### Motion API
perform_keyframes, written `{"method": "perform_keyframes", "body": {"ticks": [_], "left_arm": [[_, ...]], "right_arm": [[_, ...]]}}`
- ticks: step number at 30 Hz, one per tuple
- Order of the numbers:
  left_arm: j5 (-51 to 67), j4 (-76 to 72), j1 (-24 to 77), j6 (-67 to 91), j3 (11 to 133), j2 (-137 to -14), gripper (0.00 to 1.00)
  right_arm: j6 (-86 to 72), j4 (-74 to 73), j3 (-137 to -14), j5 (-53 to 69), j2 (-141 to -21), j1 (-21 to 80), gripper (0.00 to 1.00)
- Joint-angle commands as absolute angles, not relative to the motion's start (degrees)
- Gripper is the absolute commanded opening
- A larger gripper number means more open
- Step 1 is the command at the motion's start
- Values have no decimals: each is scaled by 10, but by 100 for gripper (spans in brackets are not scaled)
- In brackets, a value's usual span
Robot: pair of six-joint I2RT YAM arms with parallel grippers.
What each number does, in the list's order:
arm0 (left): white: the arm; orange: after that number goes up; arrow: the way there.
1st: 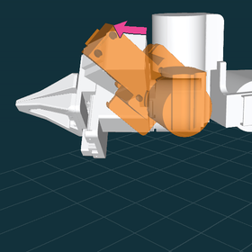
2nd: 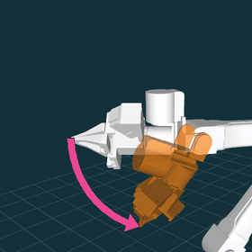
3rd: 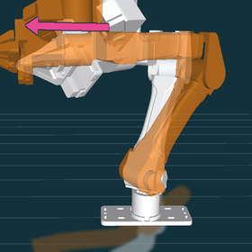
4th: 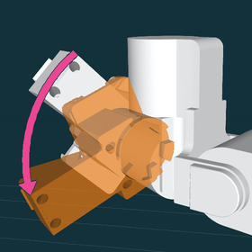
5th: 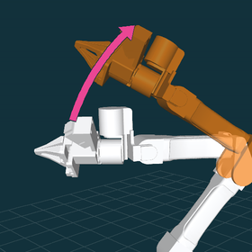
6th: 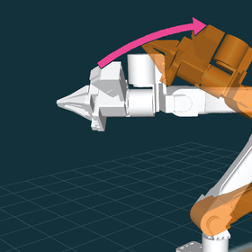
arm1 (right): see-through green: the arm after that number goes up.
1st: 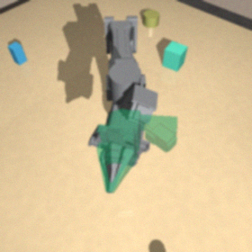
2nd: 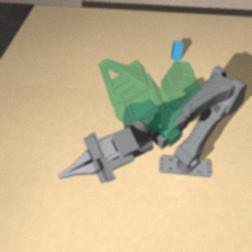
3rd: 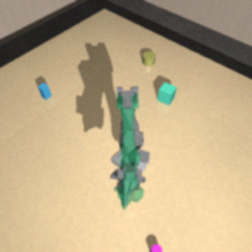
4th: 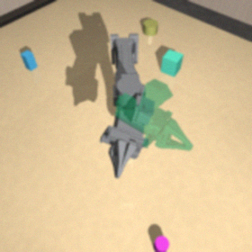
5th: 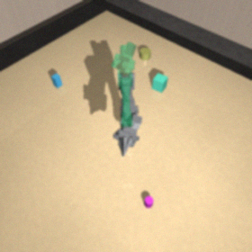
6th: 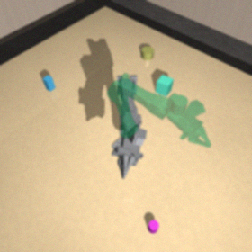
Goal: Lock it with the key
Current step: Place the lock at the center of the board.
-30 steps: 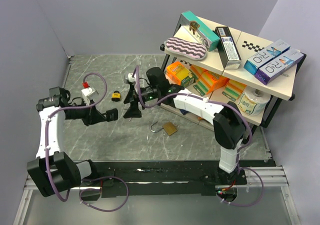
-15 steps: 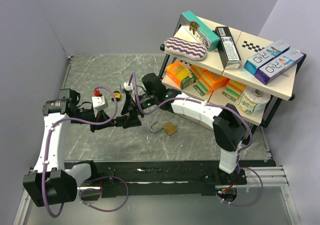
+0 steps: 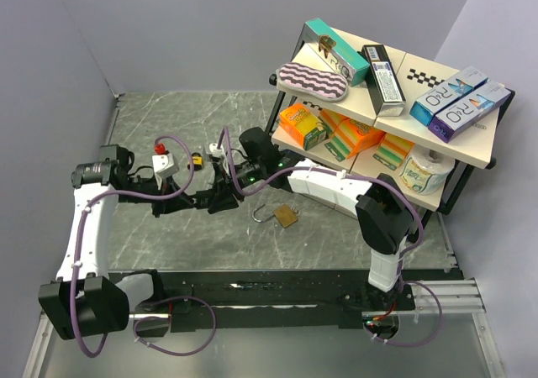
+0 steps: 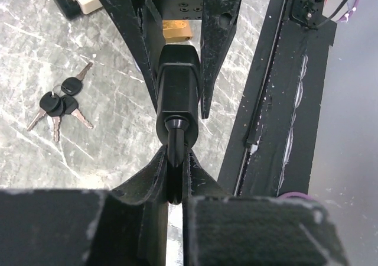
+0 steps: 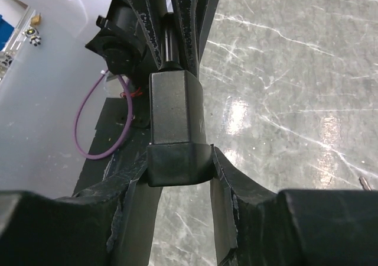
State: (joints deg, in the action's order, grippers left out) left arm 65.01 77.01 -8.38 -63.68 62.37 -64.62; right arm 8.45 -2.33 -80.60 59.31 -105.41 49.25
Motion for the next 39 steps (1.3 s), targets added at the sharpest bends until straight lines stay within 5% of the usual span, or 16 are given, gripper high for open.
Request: {"method": "perform_keyframes", "body": {"ticks": [1, 3, 10, 12, 17, 23, 39], "left_arm": [[700, 756, -81, -619, 640, -634, 17], [696, 737, -82, -590, 633, -624, 22], [693, 565, -112, -353, 607, -589, 93], [706, 456, -142, -208, 591, -574, 98], [561, 245, -187, 234, 566, -548, 96], [570, 149, -187, 490, 506, -530, 96], [414, 81, -104, 637, 415, -462, 98]], "right_arm": [[78, 22, -812, 595, -1027, 496, 0], [73, 25, -811, 593, -1023, 496, 0], [30, 73, -790, 575, -999, 485, 0], [-5, 98, -784, 556, -994, 478, 0], [-80, 163, -777, 476, -978, 459, 0], [-91, 185, -810, 309, -990, 480, 0], [-140, 224, -852, 228, -1033, 538, 0]]}}
